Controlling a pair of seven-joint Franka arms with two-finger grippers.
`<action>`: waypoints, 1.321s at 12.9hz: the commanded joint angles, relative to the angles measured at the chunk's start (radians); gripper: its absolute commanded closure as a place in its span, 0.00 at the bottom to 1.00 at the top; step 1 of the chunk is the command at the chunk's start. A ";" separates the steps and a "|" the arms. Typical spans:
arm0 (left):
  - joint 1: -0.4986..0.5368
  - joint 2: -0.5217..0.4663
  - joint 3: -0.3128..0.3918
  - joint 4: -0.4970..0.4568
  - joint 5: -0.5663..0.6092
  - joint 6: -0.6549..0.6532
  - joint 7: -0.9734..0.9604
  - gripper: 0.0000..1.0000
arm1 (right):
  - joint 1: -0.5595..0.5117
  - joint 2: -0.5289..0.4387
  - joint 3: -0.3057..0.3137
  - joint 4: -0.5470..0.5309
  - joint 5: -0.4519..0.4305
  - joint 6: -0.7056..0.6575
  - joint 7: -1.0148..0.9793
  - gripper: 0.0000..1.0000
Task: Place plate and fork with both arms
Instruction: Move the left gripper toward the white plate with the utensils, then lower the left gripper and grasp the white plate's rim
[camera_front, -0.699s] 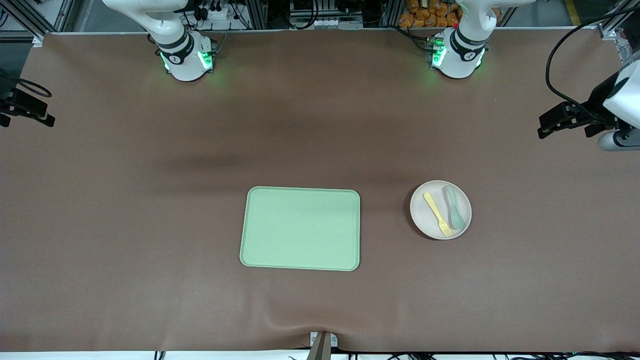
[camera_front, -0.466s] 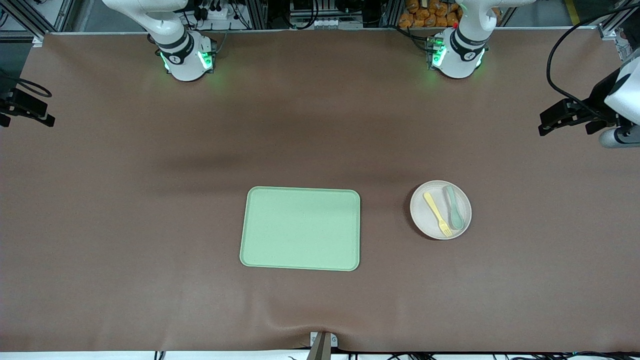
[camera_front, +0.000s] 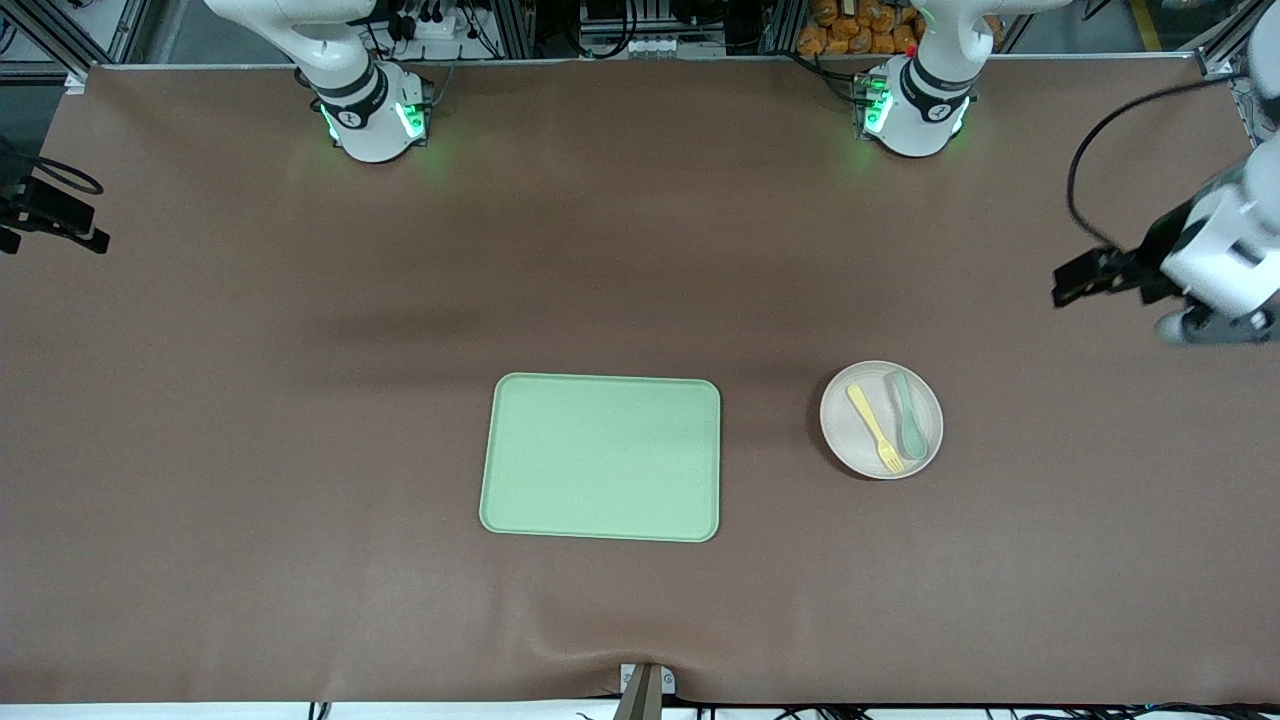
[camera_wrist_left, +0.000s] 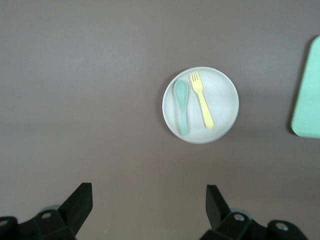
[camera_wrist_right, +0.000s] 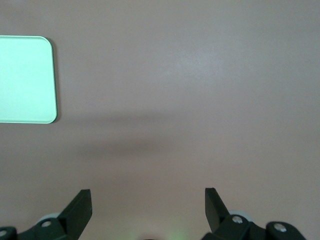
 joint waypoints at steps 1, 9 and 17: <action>0.006 -0.031 -0.004 -0.256 -0.002 0.264 -0.037 0.00 | -0.001 -0.006 0.002 0.005 0.001 -0.012 0.008 0.00; 0.003 0.114 -0.021 -0.565 -0.005 0.755 -0.179 0.18 | -0.001 -0.006 0.002 0.004 0.001 -0.012 0.008 0.00; 0.005 0.260 -0.021 -0.556 -0.007 0.885 -0.243 0.40 | 0.005 0.008 0.003 0.005 0.005 -0.004 0.010 0.00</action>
